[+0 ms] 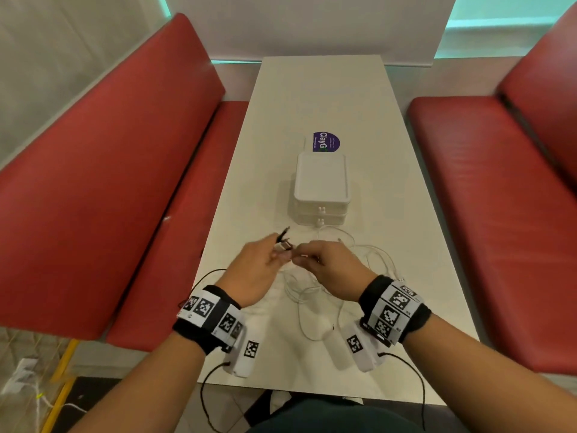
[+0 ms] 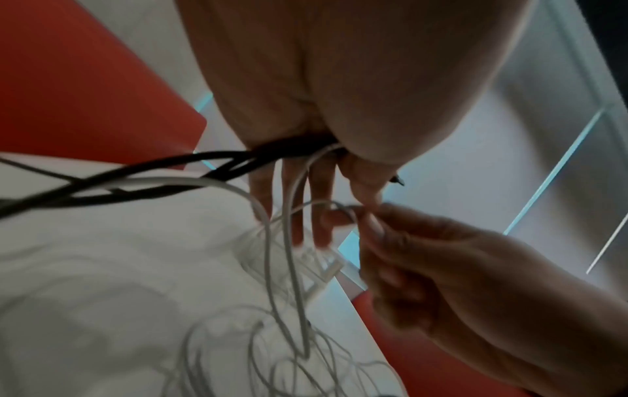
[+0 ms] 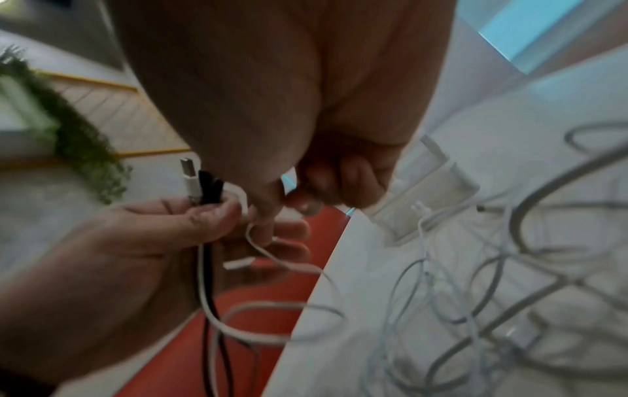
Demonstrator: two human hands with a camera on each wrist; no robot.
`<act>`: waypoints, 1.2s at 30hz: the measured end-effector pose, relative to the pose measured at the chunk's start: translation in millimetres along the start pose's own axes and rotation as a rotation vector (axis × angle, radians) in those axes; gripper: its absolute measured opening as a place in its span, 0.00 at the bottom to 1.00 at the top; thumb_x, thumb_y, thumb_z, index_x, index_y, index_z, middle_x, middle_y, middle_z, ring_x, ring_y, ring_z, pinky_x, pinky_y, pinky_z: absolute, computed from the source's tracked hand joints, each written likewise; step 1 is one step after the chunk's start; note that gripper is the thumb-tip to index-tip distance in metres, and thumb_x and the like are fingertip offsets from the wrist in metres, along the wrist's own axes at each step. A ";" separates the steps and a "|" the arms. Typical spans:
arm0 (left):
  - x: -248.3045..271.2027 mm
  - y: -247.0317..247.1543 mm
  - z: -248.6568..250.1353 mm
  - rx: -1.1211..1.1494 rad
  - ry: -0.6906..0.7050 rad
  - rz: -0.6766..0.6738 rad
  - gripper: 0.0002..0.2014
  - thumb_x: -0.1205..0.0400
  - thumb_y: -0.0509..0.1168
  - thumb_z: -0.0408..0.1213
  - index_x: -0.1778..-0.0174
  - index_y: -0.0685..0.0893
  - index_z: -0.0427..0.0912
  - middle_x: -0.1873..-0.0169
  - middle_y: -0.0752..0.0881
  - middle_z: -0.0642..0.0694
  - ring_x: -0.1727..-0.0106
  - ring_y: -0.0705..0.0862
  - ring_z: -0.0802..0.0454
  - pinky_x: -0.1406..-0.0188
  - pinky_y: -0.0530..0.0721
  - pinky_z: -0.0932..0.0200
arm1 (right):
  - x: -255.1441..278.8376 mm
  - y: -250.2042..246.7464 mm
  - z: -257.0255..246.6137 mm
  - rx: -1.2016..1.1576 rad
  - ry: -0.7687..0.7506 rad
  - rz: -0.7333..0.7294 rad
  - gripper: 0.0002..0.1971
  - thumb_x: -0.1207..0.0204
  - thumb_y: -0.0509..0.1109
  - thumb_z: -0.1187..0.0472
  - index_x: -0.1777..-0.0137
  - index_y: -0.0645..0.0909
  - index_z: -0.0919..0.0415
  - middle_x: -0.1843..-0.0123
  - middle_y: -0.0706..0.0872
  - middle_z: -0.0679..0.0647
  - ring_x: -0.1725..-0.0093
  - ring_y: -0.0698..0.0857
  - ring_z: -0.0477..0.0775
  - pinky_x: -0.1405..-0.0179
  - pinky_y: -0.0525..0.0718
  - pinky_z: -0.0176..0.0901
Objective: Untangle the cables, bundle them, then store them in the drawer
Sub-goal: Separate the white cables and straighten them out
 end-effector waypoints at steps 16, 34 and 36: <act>6.1 -135.2 -79.5 -1.160 -0.059 0.183 0.12 0.33 0.76 0.31 0.55 0.87 0.35 0.47 0.83 0.37 0.45 0.75 0.34 0.51 0.80 0.37 | 36.3 -83.7 77.9 -0.120 0.303 0.414 0.09 0.22 0.74 0.67 0.51 0.92 0.52 0.56 0.92 0.44 0.57 0.87 0.36 0.58 0.81 0.22; 4.1 -5.1 -48.3 0.187 -0.240 0.129 0.13 0.11 0.56 0.38 0.59 0.79 0.41 0.72 0.73 0.50 0.71 0.68 0.51 0.67 0.68 0.53 | -10.8 -31.9 137.5 0.194 0.442 0.258 0.05 0.18 0.72 0.59 0.48 0.88 0.59 0.50 0.83 0.56 0.49 0.85 0.60 0.52 0.77 0.44; 5.0 -12.1 -43.7 0.127 -0.169 0.170 0.14 0.10 0.55 0.39 0.57 0.81 0.40 0.74 0.73 0.52 0.73 0.69 0.52 0.69 0.68 0.54 | -8.6 -51.0 126.0 0.158 0.397 0.351 0.03 0.17 0.67 0.64 0.51 0.83 0.59 0.53 0.86 0.56 0.51 0.86 0.63 0.54 0.81 0.49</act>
Point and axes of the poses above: each hand's wrist, its own x-axis away from the middle knuckle, its own y-axis out of the palm, z = x × y, the point moved 7 cm from there along -x, towards the middle knuckle
